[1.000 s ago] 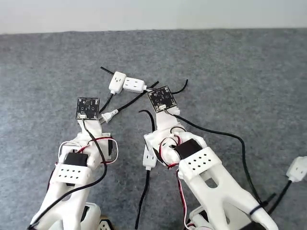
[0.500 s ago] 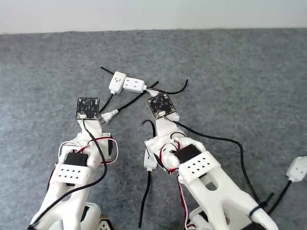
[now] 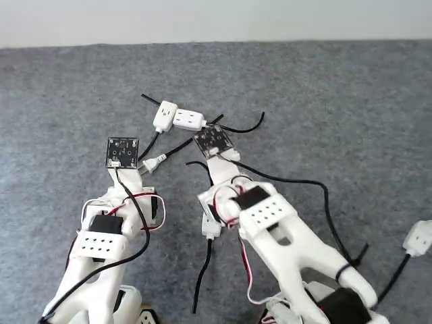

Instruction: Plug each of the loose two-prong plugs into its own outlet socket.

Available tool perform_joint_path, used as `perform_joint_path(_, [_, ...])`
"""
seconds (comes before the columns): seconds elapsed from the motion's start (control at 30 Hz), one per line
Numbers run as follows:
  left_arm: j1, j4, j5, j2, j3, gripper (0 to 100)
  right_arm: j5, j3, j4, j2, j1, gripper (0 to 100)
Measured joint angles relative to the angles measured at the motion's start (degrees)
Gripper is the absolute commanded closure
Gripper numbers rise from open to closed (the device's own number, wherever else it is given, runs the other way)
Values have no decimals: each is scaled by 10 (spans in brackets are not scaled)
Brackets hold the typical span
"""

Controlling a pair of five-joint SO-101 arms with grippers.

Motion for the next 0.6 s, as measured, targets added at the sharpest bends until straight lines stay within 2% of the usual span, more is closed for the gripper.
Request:
perform_joint_path(0.23, [-4,0,0,0,0,983,14,-5,19,9,-9,986])
perform_joint_path(0.3, [-5,0,0,0,0,983,14,-7,19,10,-9,942])
perform_joint_path(0.47, [-4,0,0,0,0,982,0,-11,20,37,-23,756])
perform_joint_path(0.6, [-4,0,0,0,0,982,-49,-4,38,38,-41,728])
